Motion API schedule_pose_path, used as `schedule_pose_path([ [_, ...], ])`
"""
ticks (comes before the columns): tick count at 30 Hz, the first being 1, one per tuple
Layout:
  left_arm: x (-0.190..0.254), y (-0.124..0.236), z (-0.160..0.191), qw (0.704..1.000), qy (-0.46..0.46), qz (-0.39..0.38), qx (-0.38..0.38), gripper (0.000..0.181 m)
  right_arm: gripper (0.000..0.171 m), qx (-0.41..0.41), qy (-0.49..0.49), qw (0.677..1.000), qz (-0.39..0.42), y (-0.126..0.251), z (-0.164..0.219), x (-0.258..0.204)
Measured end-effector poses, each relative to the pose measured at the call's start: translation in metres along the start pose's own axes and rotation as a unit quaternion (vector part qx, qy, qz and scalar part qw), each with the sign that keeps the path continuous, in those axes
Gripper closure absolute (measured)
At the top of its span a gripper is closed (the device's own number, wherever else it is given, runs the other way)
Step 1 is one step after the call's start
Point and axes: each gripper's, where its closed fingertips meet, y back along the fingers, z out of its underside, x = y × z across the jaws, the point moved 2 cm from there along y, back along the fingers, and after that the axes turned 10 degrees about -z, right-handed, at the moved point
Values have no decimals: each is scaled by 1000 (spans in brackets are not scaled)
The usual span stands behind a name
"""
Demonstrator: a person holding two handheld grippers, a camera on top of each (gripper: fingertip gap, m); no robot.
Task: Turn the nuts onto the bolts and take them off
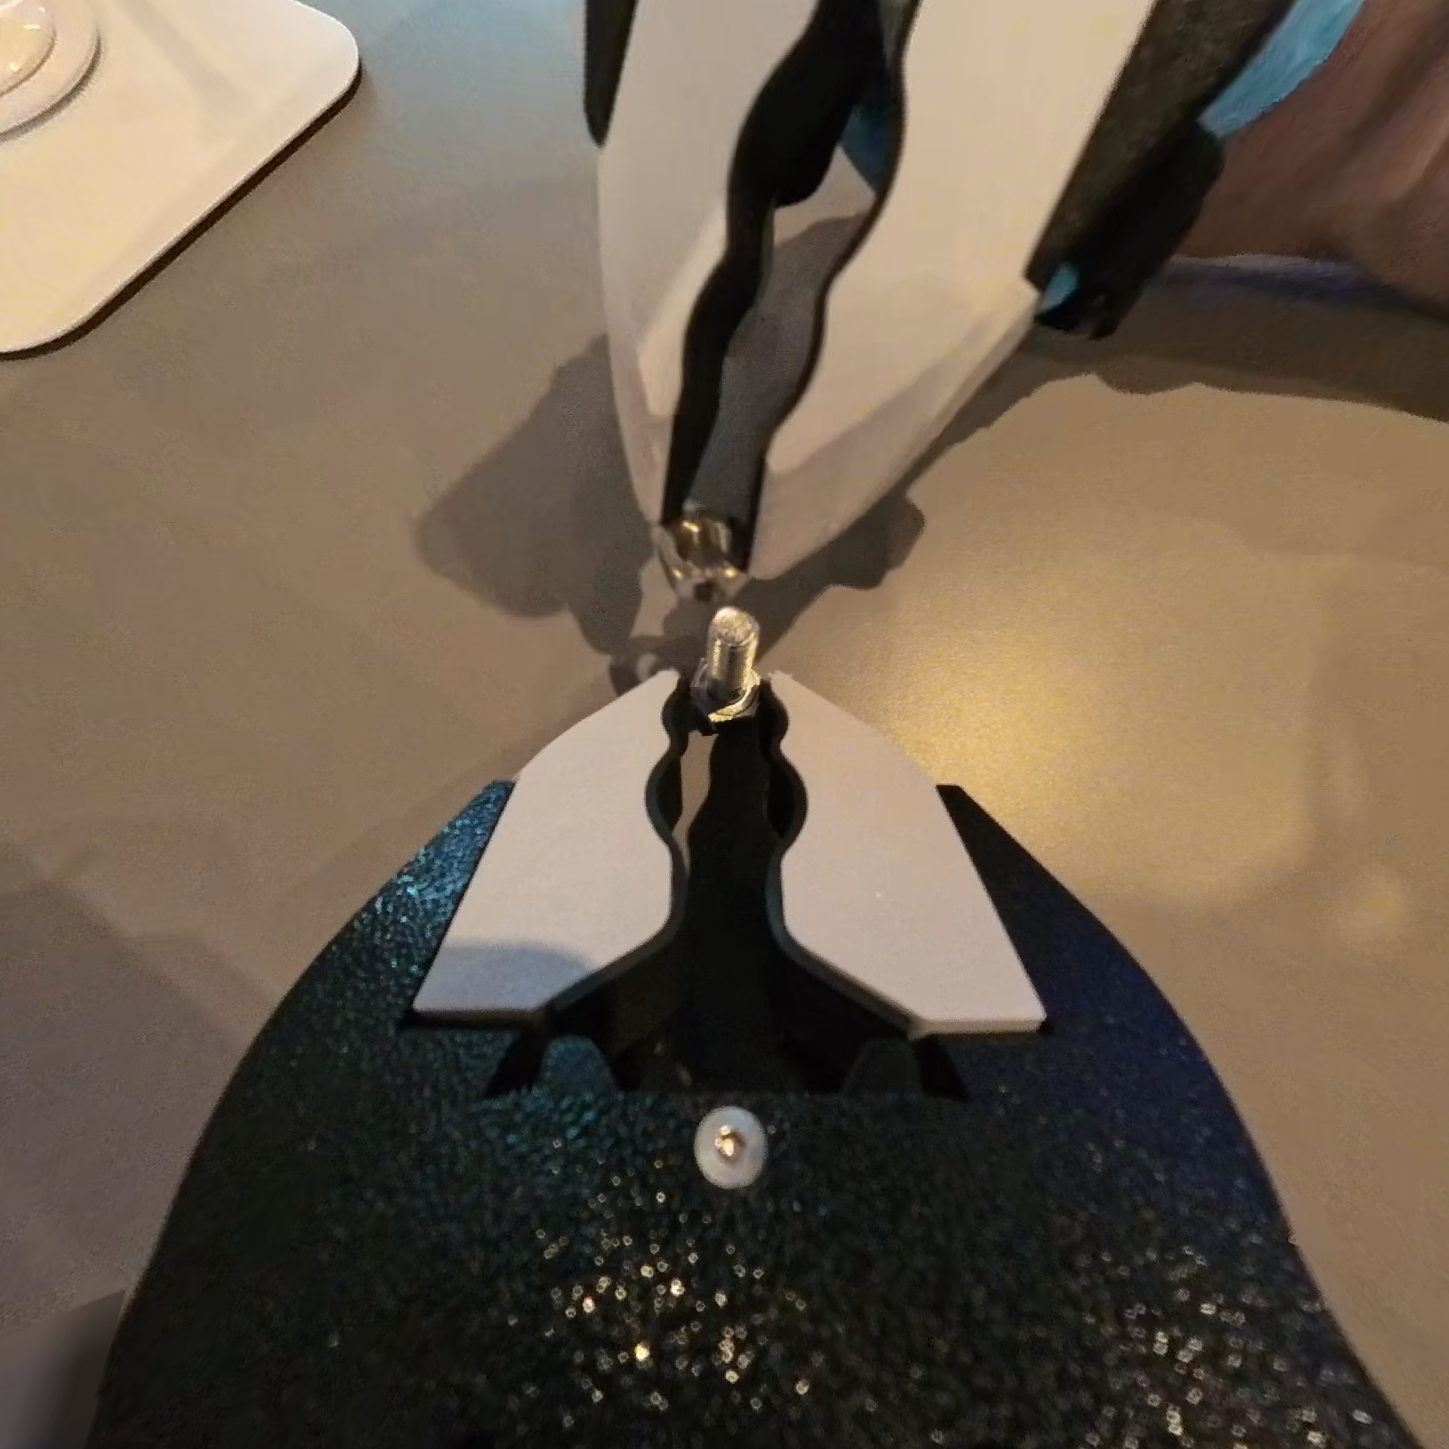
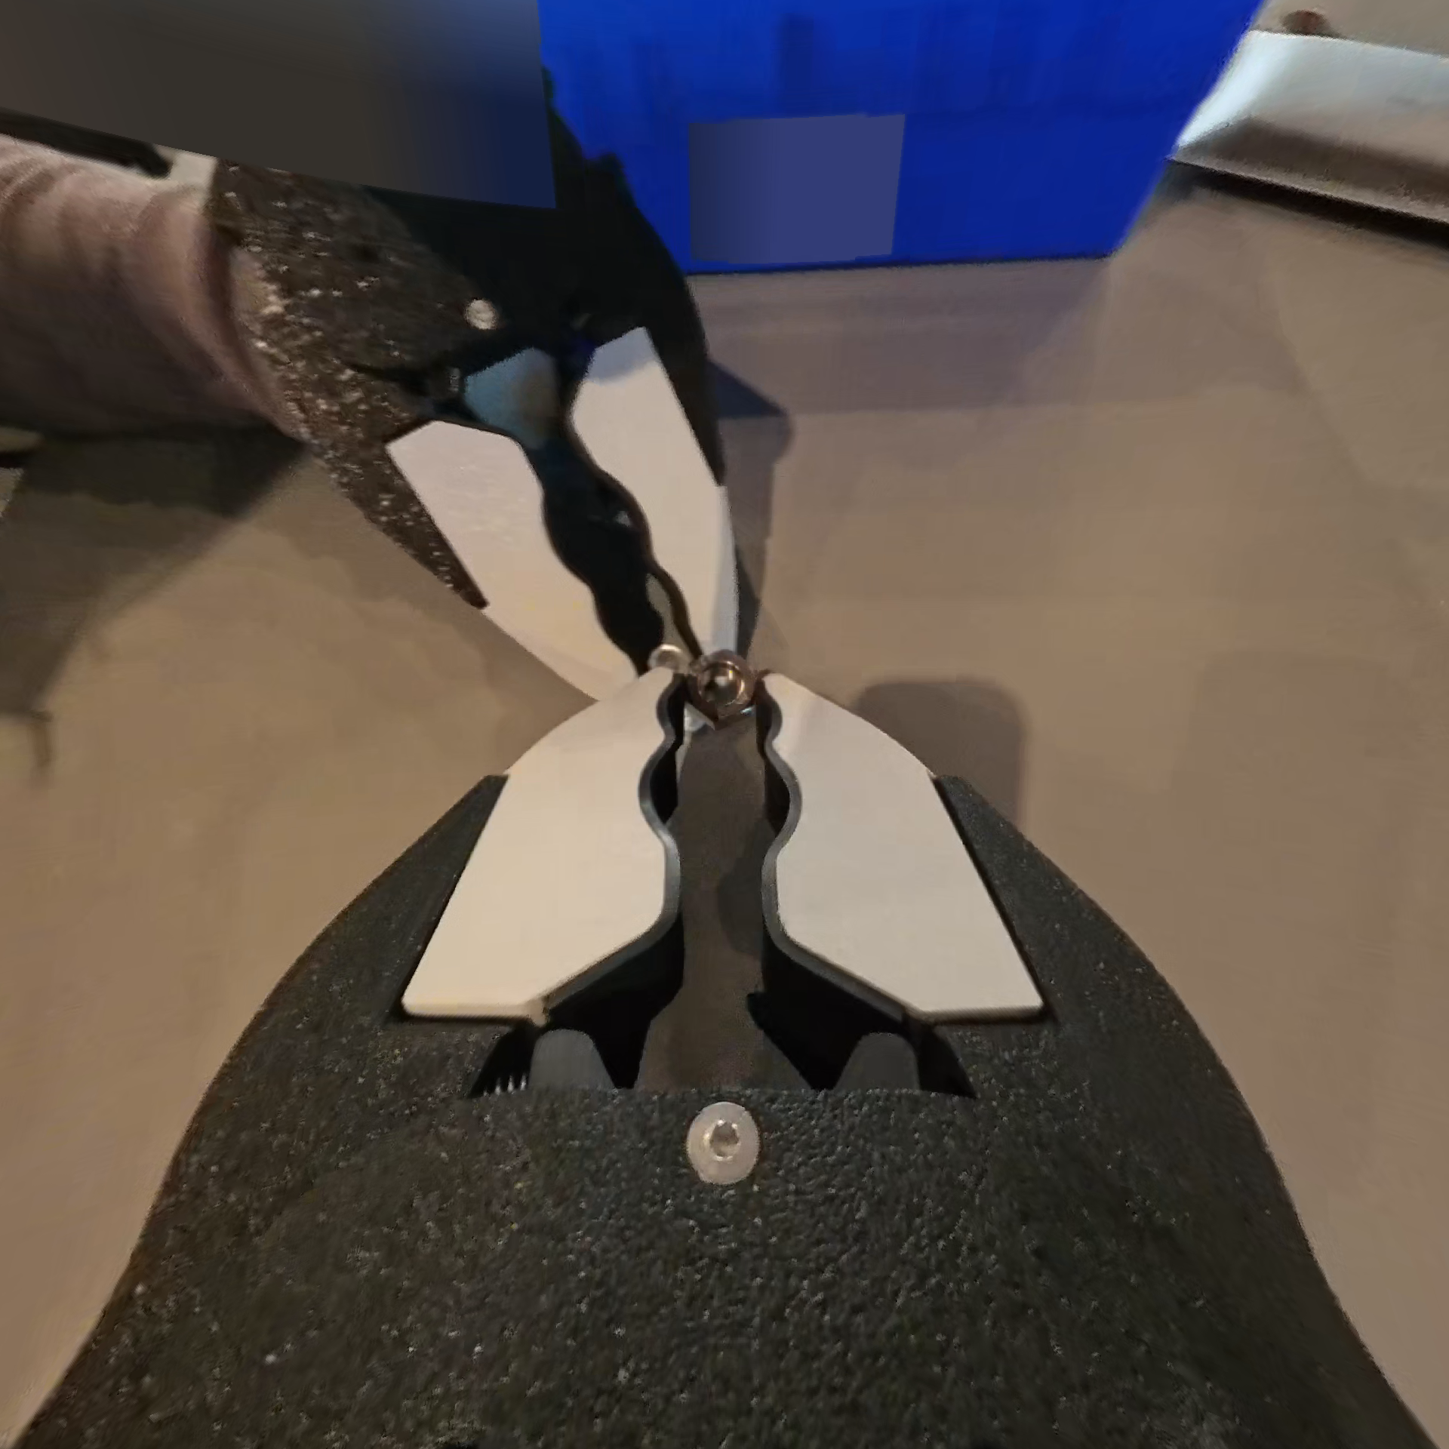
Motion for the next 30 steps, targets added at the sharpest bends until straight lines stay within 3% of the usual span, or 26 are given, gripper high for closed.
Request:
schedule_pose_path([
  [15,0,1,0,1000,0,2,6,164,155,-31,34,999,-9,-10,-5,-12],
  [19,2,1,-1,1000,-3,8,11,149,155,-34,35,999,-6,-11,-5,-12],
  [21,2,0,-1,1000,-3,8,14,153,155,-36,36,999,-8,-11,-5,-13],
  [23,1,1,-2,1000,-5,10,23,170,155,-35,37,999,-9,-12,-6,-13],
  [30,1,1,-3,1000,-8,15,25,172,154,-43,41,998,-2,-13,-6,-13],
])
